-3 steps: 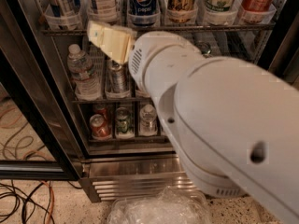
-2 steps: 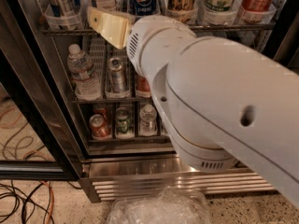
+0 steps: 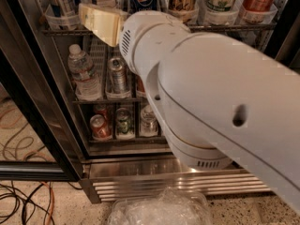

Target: Pick pepsi can from top shelf of fridge

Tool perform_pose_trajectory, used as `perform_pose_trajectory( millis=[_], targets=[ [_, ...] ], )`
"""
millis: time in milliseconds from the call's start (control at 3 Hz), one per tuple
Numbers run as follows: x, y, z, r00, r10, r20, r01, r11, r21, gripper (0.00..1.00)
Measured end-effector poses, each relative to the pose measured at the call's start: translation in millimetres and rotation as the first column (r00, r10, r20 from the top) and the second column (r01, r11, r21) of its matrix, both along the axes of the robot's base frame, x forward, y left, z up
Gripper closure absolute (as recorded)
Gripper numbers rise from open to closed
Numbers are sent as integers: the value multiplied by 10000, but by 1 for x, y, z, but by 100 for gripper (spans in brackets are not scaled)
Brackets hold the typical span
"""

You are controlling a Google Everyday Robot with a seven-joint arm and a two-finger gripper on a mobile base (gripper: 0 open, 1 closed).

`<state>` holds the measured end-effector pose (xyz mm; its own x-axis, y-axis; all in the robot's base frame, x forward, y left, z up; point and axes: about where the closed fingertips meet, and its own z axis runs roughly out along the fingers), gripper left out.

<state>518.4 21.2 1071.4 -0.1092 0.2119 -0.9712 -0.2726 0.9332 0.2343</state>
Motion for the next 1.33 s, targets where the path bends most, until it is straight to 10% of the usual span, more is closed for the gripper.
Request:
perform_pose_trajectory(
  millis=[667, 1333],
  targets=[
    [13, 19, 10, 9972, 500, 547, -462, 9965, -696, 36],
    [25, 5, -3, 9986, 26, 521, 45, 9906, -1364, 41]
  ],
)
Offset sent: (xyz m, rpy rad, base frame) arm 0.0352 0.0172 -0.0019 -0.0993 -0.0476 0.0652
